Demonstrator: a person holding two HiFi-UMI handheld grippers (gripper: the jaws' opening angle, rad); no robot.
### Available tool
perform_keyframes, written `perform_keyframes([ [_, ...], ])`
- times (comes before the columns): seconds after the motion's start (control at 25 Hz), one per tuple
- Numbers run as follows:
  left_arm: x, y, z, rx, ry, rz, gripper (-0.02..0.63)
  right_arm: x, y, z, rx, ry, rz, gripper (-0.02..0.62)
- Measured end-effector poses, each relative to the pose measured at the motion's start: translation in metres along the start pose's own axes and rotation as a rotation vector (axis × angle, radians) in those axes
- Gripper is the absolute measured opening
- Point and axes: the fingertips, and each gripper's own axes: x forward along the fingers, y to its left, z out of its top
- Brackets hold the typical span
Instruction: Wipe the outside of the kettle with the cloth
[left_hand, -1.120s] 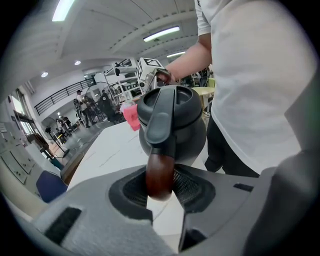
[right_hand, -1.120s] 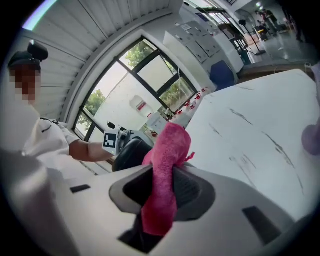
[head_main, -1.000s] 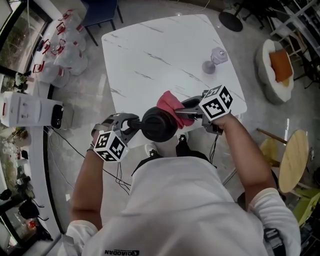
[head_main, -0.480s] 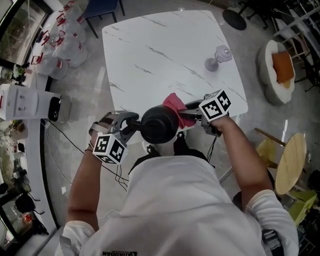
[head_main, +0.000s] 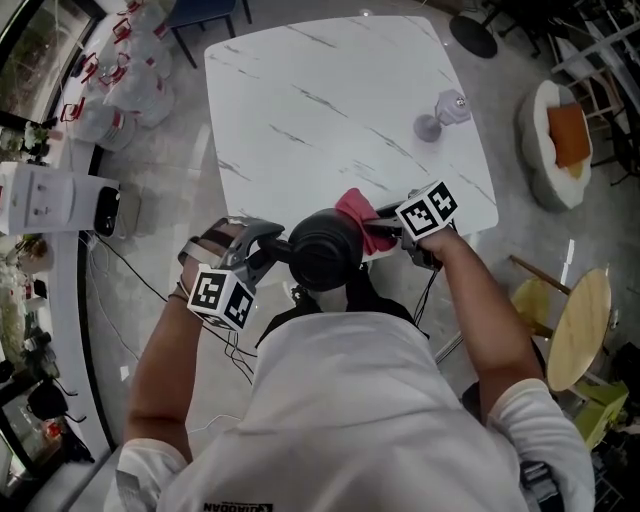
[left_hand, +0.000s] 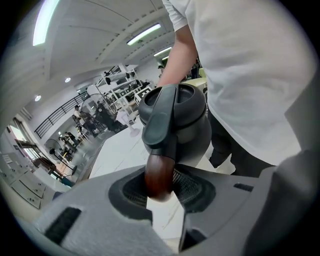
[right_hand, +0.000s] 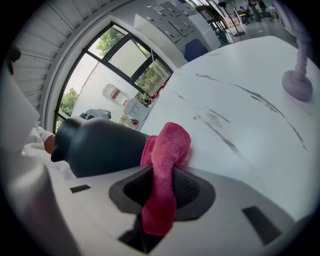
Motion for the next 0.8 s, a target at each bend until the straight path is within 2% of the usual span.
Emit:
perform_keyframes([
  [0.24,0.002,0.001,0.007,0.050,0.001,-0.007,0.117,0.003,-0.026,-0.019,0.002,0.057,-0.113,0.106],
  [0.36,0.003,0.001,0.010,0.076,0.004,-0.012,0.117,-0.013,-0.028,-0.011,-0.036,0.032,-0.162,0.106],
  [0.44,0.003,0.002,0.013,0.107,0.008,-0.011,0.117,-0.028,-0.019,0.004,-0.069,-0.015,-0.161,0.106],
  [0.64,0.005,0.013,0.019,0.179,0.027,0.022,0.115,-0.069,0.033,0.055,-0.161,-0.160,-0.071,0.106],
  [0.8,0.005,0.028,0.021,0.237,0.056,0.048,0.114,-0.085,0.095,0.086,-0.258,-0.196,0.106,0.106],
])
